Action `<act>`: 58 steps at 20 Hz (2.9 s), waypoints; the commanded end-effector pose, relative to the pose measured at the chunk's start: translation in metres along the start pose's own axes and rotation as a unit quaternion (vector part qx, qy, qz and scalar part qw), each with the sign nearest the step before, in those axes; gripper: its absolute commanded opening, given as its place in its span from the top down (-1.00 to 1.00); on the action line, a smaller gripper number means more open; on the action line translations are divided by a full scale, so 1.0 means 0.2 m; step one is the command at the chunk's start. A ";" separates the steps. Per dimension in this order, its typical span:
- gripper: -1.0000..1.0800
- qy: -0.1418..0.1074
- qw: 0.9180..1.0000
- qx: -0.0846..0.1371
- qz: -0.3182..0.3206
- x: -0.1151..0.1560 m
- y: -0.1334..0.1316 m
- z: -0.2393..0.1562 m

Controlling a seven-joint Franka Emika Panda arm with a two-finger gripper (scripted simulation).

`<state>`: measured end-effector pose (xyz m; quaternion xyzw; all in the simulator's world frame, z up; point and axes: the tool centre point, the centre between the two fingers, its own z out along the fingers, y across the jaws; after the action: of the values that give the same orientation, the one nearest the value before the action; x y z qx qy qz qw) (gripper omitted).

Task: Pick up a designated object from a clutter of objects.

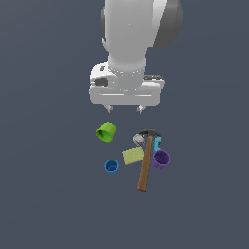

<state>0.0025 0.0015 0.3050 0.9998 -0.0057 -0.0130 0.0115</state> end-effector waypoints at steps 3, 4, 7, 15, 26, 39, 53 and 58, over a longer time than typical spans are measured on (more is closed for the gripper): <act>-0.92 -0.001 1.000 -0.001 -0.003 0.00 -0.01 0.00; -0.92 -0.003 1.000 -0.003 -0.007 -0.01 -0.02 0.01; -0.92 -0.012 1.000 -0.010 -0.026 -0.03 -0.06 0.02; -0.92 -0.015 0.999 -0.012 -0.030 -0.03 -0.09 0.04; -0.92 -0.012 0.999 -0.007 0.034 0.01 -0.12 0.16; -0.92 -0.007 0.981 0.005 0.192 0.10 -0.18 0.45; -0.92 -0.004 0.929 0.013 0.370 0.16 -0.23 0.80; -0.92 -0.002 0.902 0.015 0.431 0.16 -0.25 0.92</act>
<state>0.0310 0.0459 0.1268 0.9086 -0.4176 -0.0098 0.0012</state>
